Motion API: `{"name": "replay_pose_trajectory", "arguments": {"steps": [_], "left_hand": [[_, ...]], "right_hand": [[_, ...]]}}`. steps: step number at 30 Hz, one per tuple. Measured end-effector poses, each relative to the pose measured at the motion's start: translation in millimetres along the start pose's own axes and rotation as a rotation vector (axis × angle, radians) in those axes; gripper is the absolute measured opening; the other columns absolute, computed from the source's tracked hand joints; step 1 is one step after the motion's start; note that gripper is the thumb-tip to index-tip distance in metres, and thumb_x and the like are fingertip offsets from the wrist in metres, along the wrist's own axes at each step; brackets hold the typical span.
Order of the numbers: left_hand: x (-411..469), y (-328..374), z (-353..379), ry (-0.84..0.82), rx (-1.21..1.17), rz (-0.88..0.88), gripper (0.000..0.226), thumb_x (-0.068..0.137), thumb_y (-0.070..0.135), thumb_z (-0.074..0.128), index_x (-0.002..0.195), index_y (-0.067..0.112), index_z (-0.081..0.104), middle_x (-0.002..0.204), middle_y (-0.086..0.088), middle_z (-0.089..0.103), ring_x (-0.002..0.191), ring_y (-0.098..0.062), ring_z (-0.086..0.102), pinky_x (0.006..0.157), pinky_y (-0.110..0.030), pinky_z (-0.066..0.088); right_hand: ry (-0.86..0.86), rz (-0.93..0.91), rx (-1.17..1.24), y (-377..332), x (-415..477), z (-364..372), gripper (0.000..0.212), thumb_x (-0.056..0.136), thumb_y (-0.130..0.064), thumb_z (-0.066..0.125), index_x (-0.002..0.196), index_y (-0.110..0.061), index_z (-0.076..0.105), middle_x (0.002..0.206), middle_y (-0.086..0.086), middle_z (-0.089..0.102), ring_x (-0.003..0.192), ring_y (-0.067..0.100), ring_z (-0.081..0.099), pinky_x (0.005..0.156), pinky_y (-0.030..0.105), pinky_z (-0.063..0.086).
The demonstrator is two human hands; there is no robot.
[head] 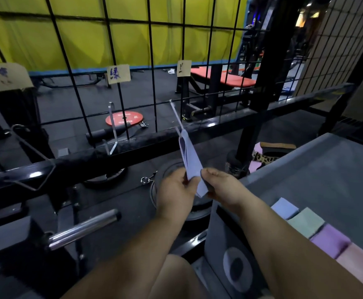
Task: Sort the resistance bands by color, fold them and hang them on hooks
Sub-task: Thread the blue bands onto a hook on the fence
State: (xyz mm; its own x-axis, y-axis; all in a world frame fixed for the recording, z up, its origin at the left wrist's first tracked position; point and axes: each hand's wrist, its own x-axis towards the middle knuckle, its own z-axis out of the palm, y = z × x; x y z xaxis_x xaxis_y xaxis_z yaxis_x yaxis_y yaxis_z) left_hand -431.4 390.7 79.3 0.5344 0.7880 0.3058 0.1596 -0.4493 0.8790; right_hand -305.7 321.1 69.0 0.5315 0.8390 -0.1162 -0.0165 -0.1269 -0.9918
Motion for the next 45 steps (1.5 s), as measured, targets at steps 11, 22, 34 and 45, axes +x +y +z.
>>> {"name": "replay_pose_trajectory", "arguments": {"steps": [11, 22, 34, 45], "left_hand": [[1.3, -19.0, 6.0, -0.089, 0.187, 0.019, 0.017, 0.090, 0.027, 0.064, 0.089, 0.011, 0.069, 0.081, -0.001, 0.069, 0.073, -0.017, 0.063, 0.064, -0.032, 0.050], [0.2, -18.0, 2.5, -0.142, 0.185, 0.009, 0.015, 0.087, 0.027, 0.069, 0.101, 0.021, 0.072, 0.085, 0.010, 0.071, 0.078, -0.008, 0.066, 0.072, -0.029, 0.055], [2.0, -25.9, 4.4, -0.124, 0.252, -0.034, 0.022, 0.093, 0.034, 0.057, 0.075, 0.021, 0.059, 0.065, 0.007, 0.057, 0.060, -0.008, 0.053, 0.052, -0.023, 0.036], [-7.6, -39.4, 17.6, -0.183, 0.330, -0.041, 0.042, 0.098, 0.051, 0.039, 0.091, 0.019, 0.065, 0.088, 0.005, 0.069, 0.080, -0.014, 0.062, 0.070, -0.034, 0.051]], "right_hand": [[0.008, 0.042, -0.040, 10.4, -11.1, 0.3, 0.024, 0.102, -0.032, 0.048, 0.087, -0.023, 0.064, 0.073, -0.006, 0.065, 0.068, 0.008, 0.056, 0.062, 0.023, 0.039], [0.074, -0.005, -0.136, 21.6, -7.5, 3.1, 0.026, 0.101, -0.032, 0.049, 0.081, -0.024, 0.063, 0.070, -0.006, 0.062, 0.067, 0.008, 0.054, 0.064, 0.025, 0.039], [0.125, 0.002, -0.118, 19.7, -2.4, 9.6, 0.023, 0.099, -0.032, 0.053, 0.090, -0.014, 0.065, 0.078, 0.006, 0.063, 0.066, 0.011, 0.053, 0.062, 0.025, 0.039], [0.182, 0.059, -0.164, 17.7, -7.5, -0.4, 0.020, 0.094, -0.033, 0.061, 0.094, -0.014, 0.067, 0.074, -0.001, 0.064, 0.064, 0.009, 0.055, 0.057, 0.018, 0.042]]}}
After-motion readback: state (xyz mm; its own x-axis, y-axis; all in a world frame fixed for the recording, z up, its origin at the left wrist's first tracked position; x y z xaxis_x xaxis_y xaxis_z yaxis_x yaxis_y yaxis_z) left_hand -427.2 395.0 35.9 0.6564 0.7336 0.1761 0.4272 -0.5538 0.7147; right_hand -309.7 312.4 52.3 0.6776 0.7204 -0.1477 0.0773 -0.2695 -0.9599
